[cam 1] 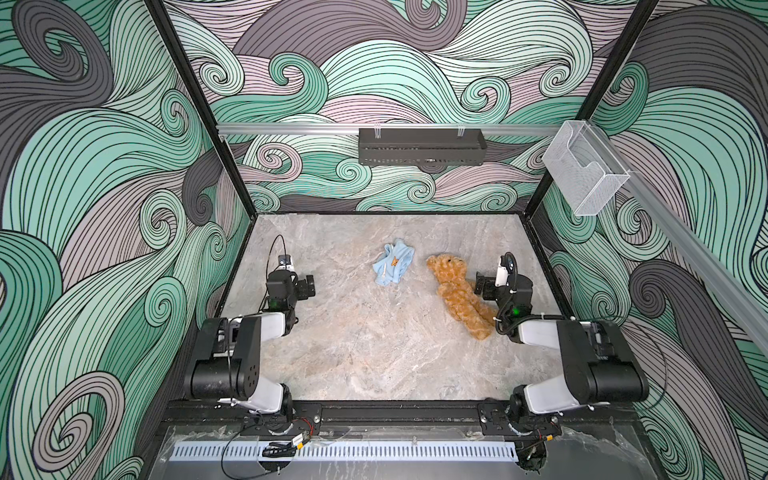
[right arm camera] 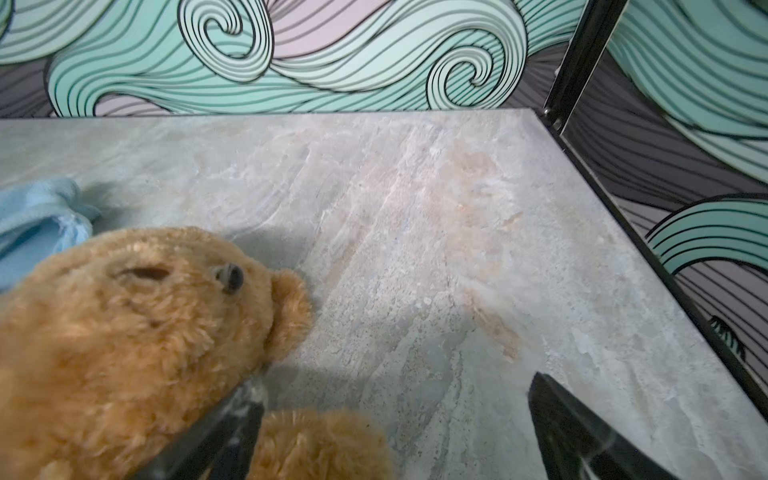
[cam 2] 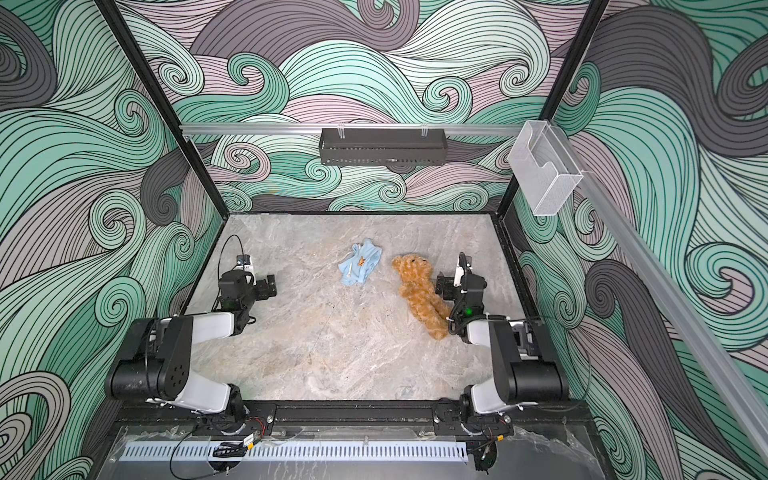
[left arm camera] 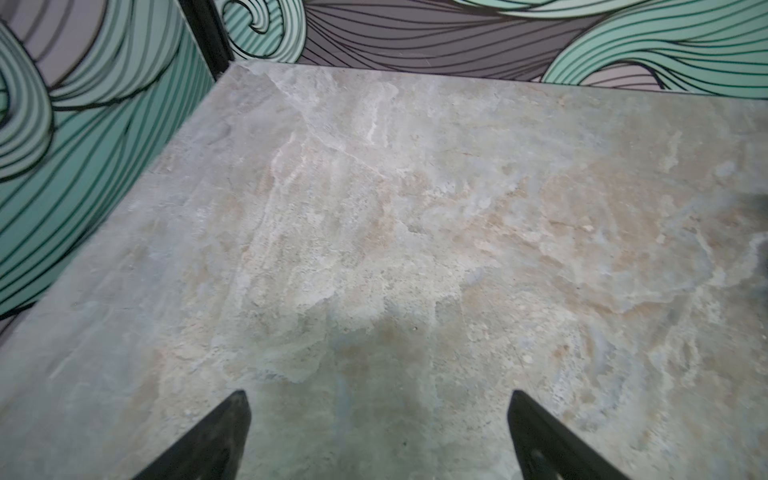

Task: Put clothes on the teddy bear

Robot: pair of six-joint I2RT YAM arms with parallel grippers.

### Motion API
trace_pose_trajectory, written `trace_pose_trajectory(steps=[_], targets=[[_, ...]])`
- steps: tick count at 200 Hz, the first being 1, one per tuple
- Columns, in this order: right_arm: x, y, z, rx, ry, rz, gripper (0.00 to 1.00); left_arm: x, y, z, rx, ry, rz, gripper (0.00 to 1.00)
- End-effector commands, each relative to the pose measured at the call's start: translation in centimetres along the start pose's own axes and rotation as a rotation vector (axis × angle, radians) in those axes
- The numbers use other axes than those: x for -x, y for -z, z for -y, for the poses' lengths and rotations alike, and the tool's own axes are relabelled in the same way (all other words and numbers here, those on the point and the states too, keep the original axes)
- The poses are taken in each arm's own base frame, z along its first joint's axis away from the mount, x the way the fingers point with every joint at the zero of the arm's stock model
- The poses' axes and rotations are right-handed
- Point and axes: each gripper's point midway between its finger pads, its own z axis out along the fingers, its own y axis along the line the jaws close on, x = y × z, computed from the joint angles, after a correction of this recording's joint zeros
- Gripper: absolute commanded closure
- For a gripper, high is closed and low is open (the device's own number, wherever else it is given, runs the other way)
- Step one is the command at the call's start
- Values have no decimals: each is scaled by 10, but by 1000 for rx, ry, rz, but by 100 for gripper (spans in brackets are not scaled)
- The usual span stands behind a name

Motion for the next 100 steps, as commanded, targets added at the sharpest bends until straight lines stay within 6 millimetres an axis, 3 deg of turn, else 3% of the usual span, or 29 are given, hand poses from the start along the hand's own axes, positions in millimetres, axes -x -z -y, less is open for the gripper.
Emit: trace_pose_trajectory(steps=[1,18,31,43,61,84,100], targets=[[46,19,22,-115,-88,61,1,47,26,-35,187,150,24,2],[65,42,44,-223,-305,87,1,61,42,-33,174,314,4,2],[71,49,33,-164,-403,26,1,68,45,-8,28,440,-18,4],[78,49,1,-19,-415,-17,5,75,44,35,-206,494,-44,6],[79,55,-55,88,-297,-97,6,63,41,90,-391,560,-196,13],[73,60,-132,250,-171,-189,6,34,39,161,-500,415,-426,22],[63,56,-170,309,-119,-242,6,21,29,200,-544,314,-547,31]])
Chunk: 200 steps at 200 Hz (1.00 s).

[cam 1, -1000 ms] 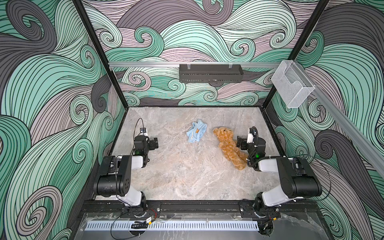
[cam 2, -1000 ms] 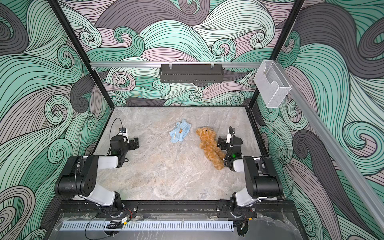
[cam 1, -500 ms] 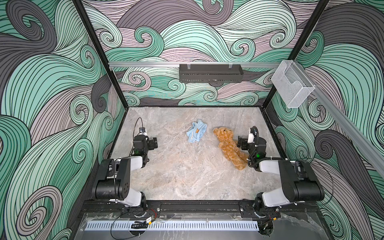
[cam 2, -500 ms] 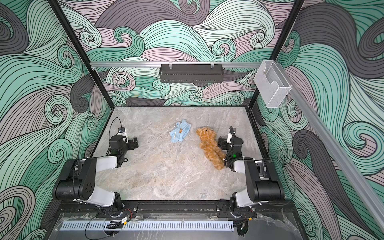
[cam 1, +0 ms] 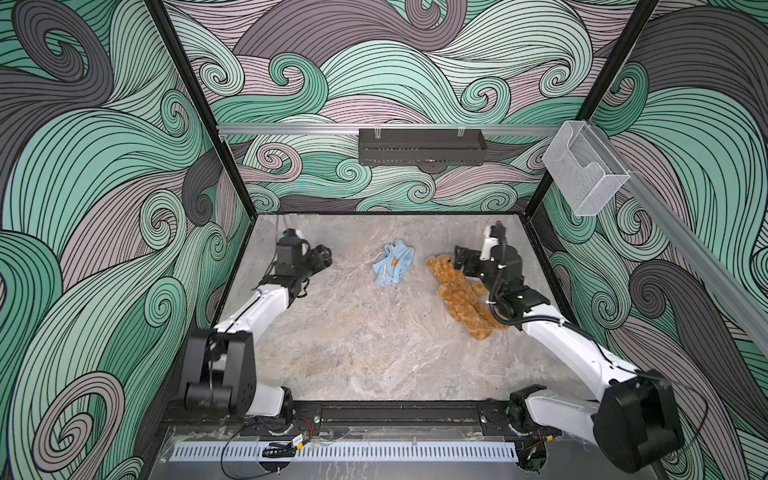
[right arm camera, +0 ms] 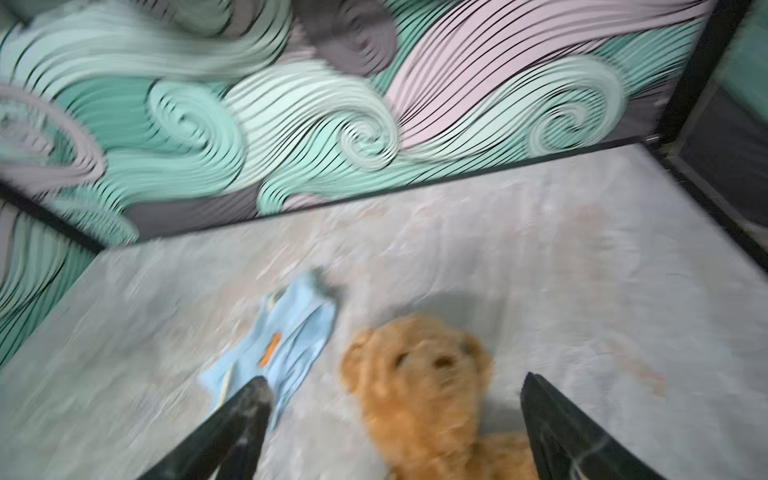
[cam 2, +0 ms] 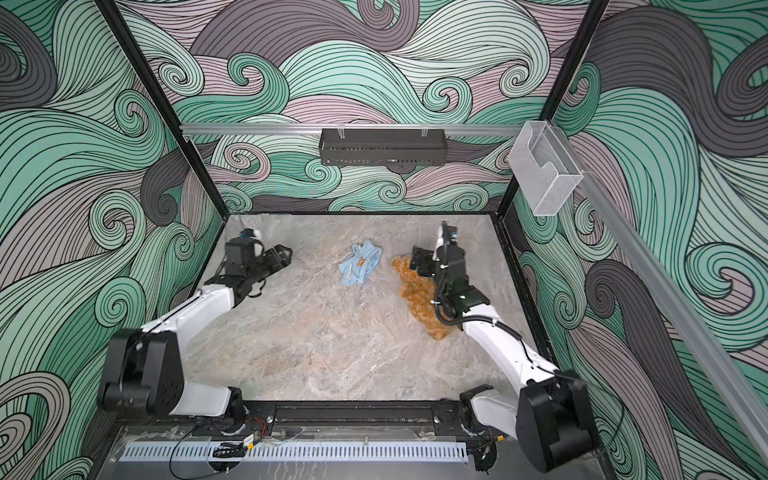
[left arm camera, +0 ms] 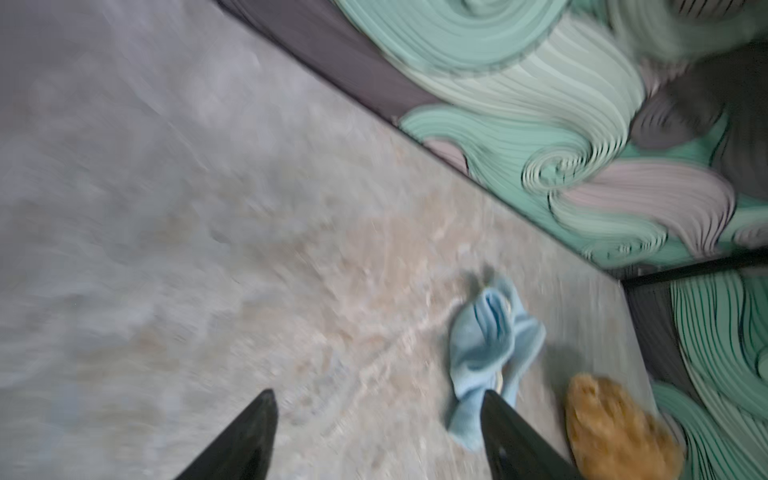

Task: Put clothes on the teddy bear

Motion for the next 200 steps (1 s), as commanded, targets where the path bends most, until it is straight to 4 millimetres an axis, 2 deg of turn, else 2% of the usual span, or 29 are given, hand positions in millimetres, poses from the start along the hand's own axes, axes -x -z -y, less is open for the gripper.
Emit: trace_pose_trajectory(steps=[1,11,31,49,66,95,113,124,137,153,167,183,200], targets=[[-47,-12,-31,35,49,-194,6,-55,-27,44,-77,-32,-313,31],[-55,-19,-44,47,73,-215,6,-64,-42,58,-108,-68,-379,34],[-59,-27,-55,65,53,-239,6,-81,-75,74,-157,-107,-471,32],[-59,-26,-55,68,48,-245,6,-98,-99,74,-163,-89,-557,31],[-58,-22,-52,57,52,-233,5,-101,-115,78,-184,-76,-576,36],[-61,-19,-47,46,55,-232,5,-101,-128,91,-238,-87,-573,57],[-68,-19,-46,46,51,-249,5,-99,-130,94,-261,-107,-562,79],[-71,-18,-44,43,50,-261,4,-97,-123,92,-249,-142,-557,91],[-75,-15,-43,40,58,-284,4,-94,-105,87,-218,-201,-543,98],[-79,-8,-41,41,76,-311,4,-95,-68,73,-140,-272,-539,100],[-83,-2,-42,57,89,-337,4,-105,-31,56,-68,-305,-550,100],[-88,2,-55,138,79,-362,5,-117,5,40,-12,-337,-547,100],[-97,-1,-84,255,38,-390,9,-123,26,23,43,-350,-526,100]])
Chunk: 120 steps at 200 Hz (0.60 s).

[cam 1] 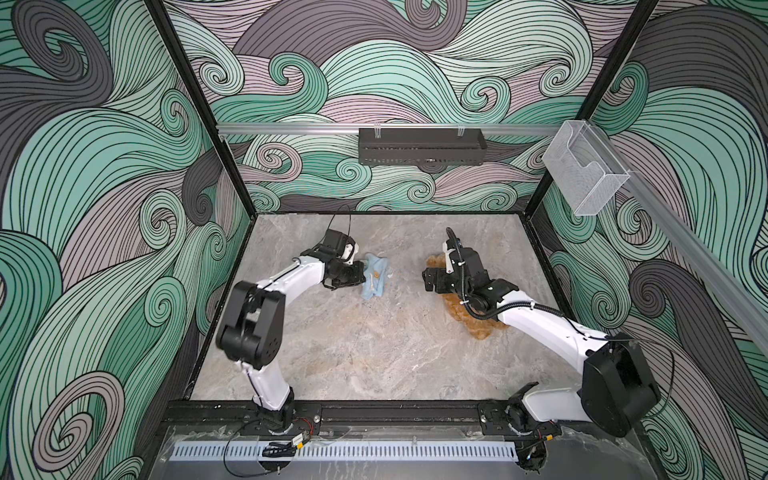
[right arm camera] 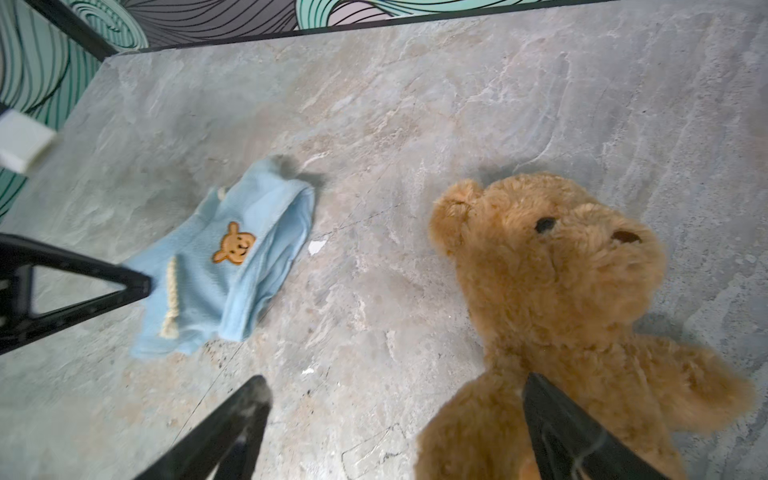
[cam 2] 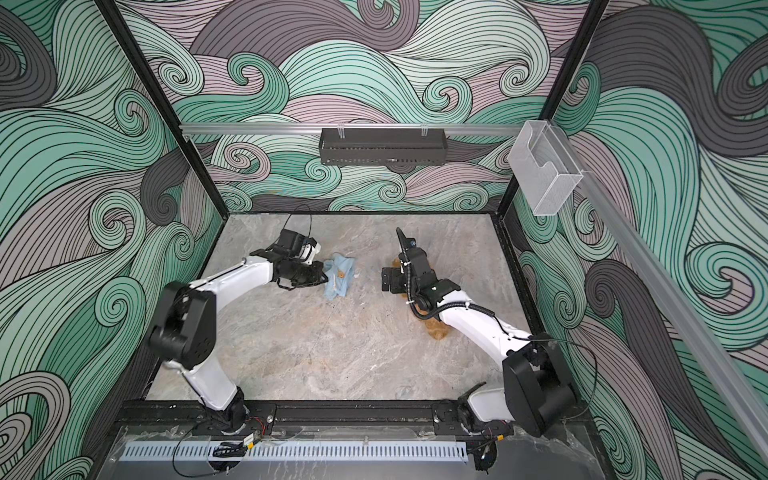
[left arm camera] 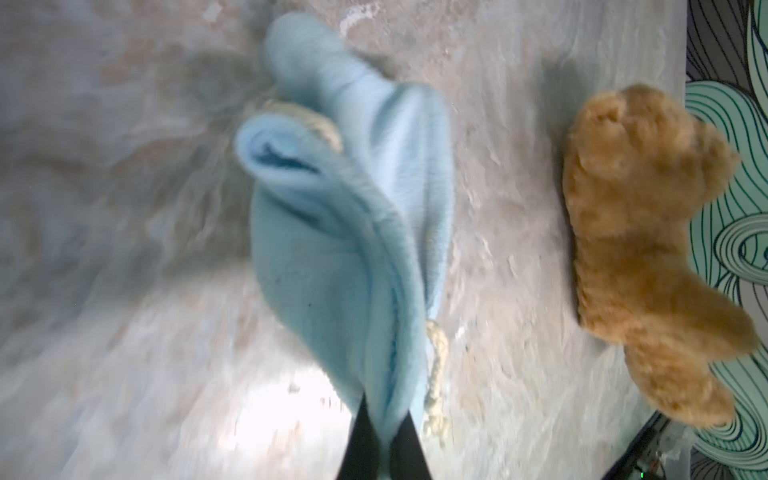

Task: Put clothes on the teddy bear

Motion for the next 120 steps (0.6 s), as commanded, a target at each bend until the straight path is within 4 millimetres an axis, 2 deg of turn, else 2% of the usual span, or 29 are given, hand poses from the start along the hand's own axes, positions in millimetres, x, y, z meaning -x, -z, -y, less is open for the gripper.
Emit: trace_pose_trajectory(steps=[1,21,45,63,93,120], targets=[[-18,-7,-32,151,-17,-65,10,-36,19,-24,140,-42,-35,100],[-26,-29,-73,246,-43,-125,22,-47,19,-37,189,-20,-32,100],[-45,-59,-118,277,-39,-219,37,-55,13,-41,195,17,-58,100],[-58,-80,-138,284,-47,-252,43,-58,14,-45,209,42,-47,100],[-74,-111,-159,301,-63,-308,44,-68,18,-57,265,80,-39,100],[-77,-129,-179,360,-82,-324,46,-81,16,-73,336,123,-62,97]])
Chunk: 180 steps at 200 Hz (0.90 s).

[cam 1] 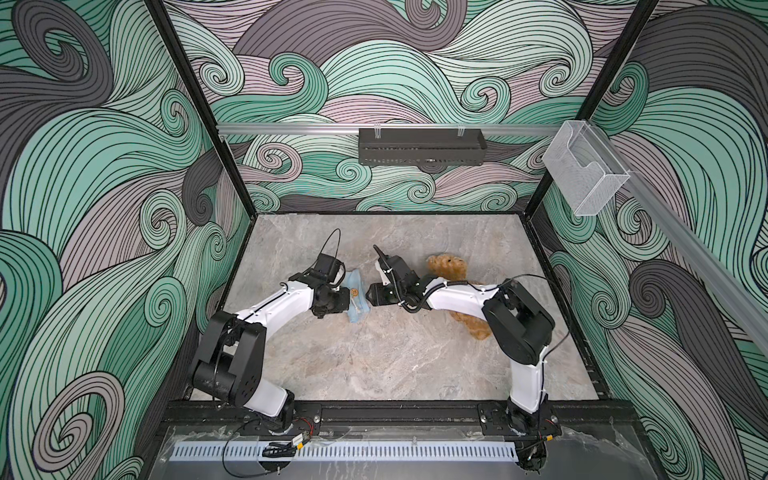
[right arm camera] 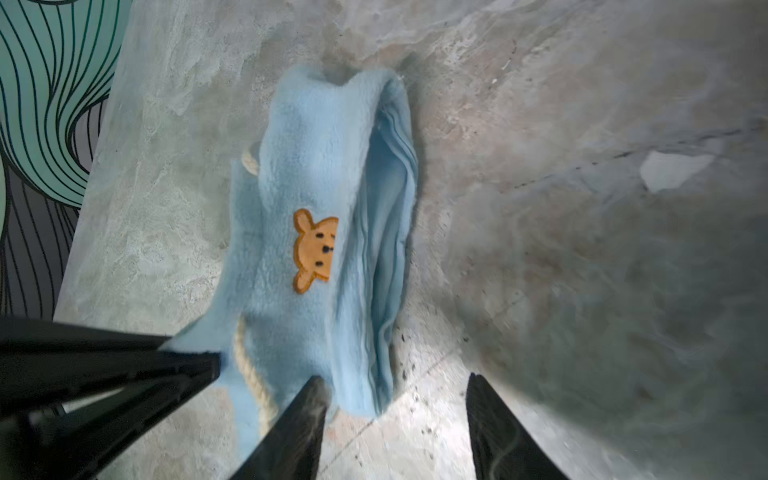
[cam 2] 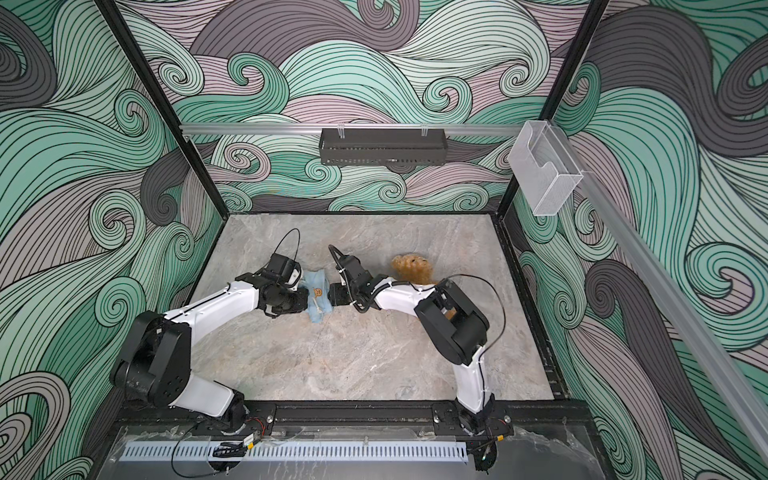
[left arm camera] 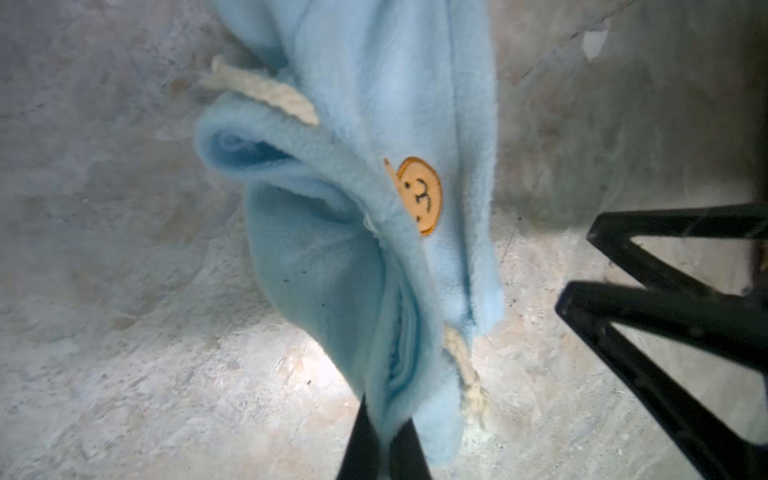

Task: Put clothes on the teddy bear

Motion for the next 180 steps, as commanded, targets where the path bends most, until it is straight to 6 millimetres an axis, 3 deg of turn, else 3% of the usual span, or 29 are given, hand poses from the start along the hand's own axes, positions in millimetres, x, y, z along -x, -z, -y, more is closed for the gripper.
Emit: trace_pose_trajectory(steps=[1,17,31,51,70,81,99,129,147,180], targets=[[9,-14,-15,68,-47,6,46,-6,2,-16,83,52,1,97],[4,-28,-18,80,-56,-19,54,-12,1,-26,127,84,5,89],[1,-35,-23,120,-68,-37,62,-14,7,-41,206,135,35,73],[5,-24,-25,131,-46,-11,65,-11,32,-56,276,214,137,57],[11,-3,-19,125,-15,16,65,-1,53,-42,185,227,257,31],[12,12,-9,111,-15,27,65,7,59,-24,95,204,316,25],[15,35,10,87,-27,58,65,23,64,10,-56,155,364,26],[20,71,43,27,-49,112,64,43,45,45,-60,42,272,48],[23,88,57,-4,-59,140,64,49,21,51,5,-7,201,55],[24,108,72,-34,-76,180,64,59,-11,49,87,-33,141,59]])
